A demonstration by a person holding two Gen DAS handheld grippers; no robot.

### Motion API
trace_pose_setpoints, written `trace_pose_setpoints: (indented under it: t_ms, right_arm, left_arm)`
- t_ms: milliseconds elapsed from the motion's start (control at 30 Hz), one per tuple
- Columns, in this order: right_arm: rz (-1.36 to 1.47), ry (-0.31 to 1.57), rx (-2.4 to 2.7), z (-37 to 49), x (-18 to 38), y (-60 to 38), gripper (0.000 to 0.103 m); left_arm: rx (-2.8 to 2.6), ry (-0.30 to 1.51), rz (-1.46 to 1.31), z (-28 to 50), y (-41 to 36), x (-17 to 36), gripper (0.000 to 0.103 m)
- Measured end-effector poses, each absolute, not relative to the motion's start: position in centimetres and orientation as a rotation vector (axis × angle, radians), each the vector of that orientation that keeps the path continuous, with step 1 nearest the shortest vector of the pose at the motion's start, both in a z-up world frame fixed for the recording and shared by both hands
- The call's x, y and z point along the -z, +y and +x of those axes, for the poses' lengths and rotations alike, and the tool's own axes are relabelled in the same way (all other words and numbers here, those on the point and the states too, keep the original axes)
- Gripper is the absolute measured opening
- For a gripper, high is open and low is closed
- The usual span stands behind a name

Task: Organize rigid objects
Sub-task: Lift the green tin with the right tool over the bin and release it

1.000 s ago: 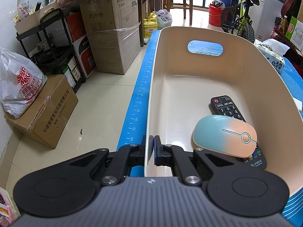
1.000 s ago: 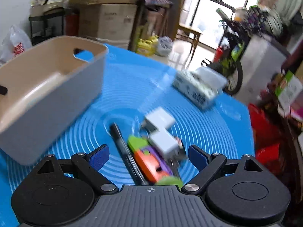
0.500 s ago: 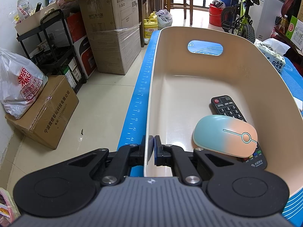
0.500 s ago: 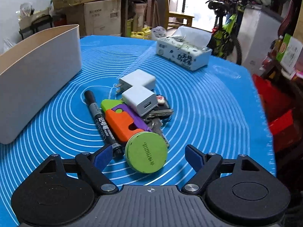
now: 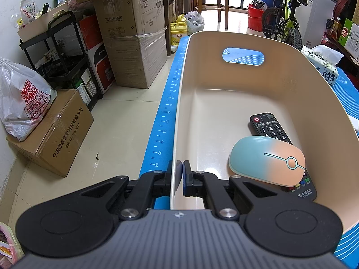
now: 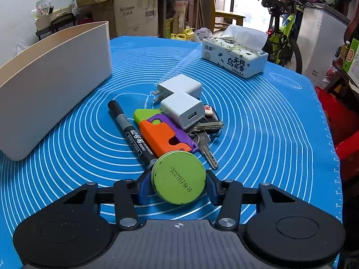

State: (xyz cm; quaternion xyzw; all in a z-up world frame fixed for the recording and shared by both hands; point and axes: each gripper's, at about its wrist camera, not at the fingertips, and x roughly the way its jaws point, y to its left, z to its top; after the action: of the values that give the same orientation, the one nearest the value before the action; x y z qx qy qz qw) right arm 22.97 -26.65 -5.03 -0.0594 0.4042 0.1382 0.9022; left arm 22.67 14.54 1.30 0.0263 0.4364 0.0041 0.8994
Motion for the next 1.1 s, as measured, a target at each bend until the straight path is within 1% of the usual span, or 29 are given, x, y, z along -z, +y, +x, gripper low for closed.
trace_pose_setpoints:
  t_ms: [233,800,1100]
  right_arm:
    - [-0.132,0.769,-0.265,22.2,3.1,-25.9,0.054]
    - [-0.245,0.539,-0.357,21.8,-6.7,-16.9,0.054]
    - [-0.308,0.494,-0.442,23.0,-8.7,-11.5,0.054]
  left_arm:
    - [-0.009,0.903,0.054,22.7,14.5,-1.3,0.007]
    - [-0.008,0.904,0.055,22.7,14.6,-1.3,0.007]
    - [-0.01,0.903,0.061,22.7,14.5,-1.4,0.007]
